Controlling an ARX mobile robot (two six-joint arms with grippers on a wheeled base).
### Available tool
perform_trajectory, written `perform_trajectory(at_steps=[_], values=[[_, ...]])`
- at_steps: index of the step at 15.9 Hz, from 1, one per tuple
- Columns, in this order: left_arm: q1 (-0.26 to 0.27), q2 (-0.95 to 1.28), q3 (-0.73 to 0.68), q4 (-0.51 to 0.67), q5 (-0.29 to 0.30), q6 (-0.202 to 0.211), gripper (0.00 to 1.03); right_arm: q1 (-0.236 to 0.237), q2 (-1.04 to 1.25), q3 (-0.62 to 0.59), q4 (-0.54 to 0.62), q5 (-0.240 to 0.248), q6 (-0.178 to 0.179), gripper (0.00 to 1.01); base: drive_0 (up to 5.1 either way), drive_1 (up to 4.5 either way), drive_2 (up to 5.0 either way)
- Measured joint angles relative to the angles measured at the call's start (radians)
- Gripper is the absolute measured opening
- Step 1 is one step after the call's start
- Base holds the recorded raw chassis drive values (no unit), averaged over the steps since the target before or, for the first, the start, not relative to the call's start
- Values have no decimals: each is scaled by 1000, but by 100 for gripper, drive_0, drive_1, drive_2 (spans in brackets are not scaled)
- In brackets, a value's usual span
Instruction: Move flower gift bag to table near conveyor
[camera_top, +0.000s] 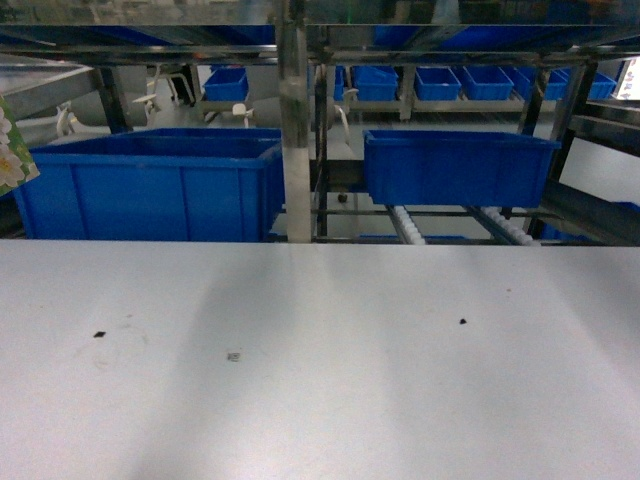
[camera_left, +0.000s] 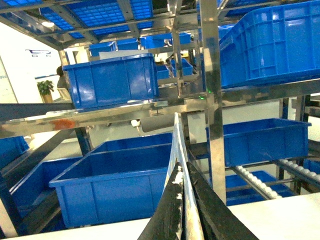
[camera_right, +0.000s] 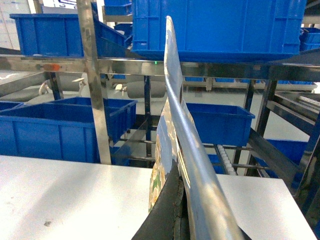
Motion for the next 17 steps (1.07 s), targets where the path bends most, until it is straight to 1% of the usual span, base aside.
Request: perform_trajectory(at_steps=[6,9,14,17], values=[[0,0,0,0,0,0,2,0,0,0,1,0,0,2,-498,247,247],[3,0,0,2,-6,0,2,0,0,0,0,0,0,2,0,0,0],[0,-4,0,3,0,0,2,0,-6,0,1,0,0,2,-2,431,-435],[0,6,0,-5,0,0,2,0,7,0,-5,0,0,2,0,0,0]])
